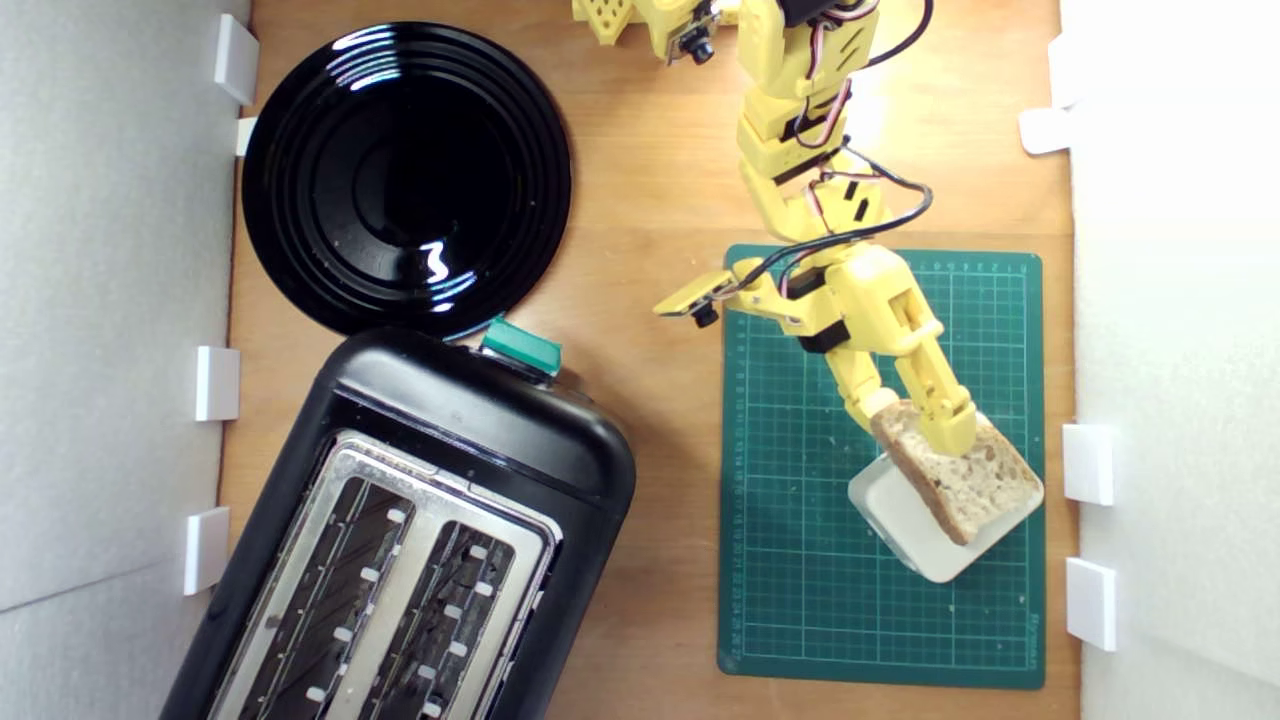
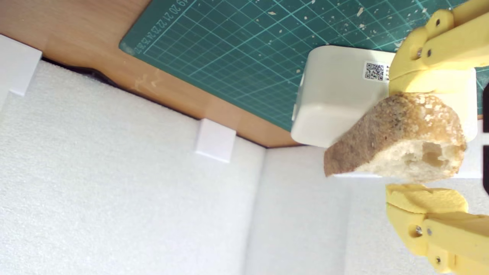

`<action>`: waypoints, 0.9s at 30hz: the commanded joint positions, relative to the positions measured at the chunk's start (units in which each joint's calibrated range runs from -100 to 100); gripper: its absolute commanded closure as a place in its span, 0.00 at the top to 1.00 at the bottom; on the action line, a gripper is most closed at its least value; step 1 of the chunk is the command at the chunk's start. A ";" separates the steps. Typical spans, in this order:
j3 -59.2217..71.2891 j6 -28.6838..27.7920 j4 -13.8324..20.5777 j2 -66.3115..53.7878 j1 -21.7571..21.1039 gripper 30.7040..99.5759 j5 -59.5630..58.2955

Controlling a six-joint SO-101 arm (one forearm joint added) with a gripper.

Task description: Pick bread and place in toaster

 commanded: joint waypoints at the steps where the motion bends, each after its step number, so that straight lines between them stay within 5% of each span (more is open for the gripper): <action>1: -2.30 -0.14 -0.15 -0.76 -0.10 0.62 -1.52; 14: -2.30 -0.14 -0.15 -0.59 -0.10 0.44 -1.52; 27: -2.12 -0.14 -0.24 -2.51 0.06 0.44 -1.52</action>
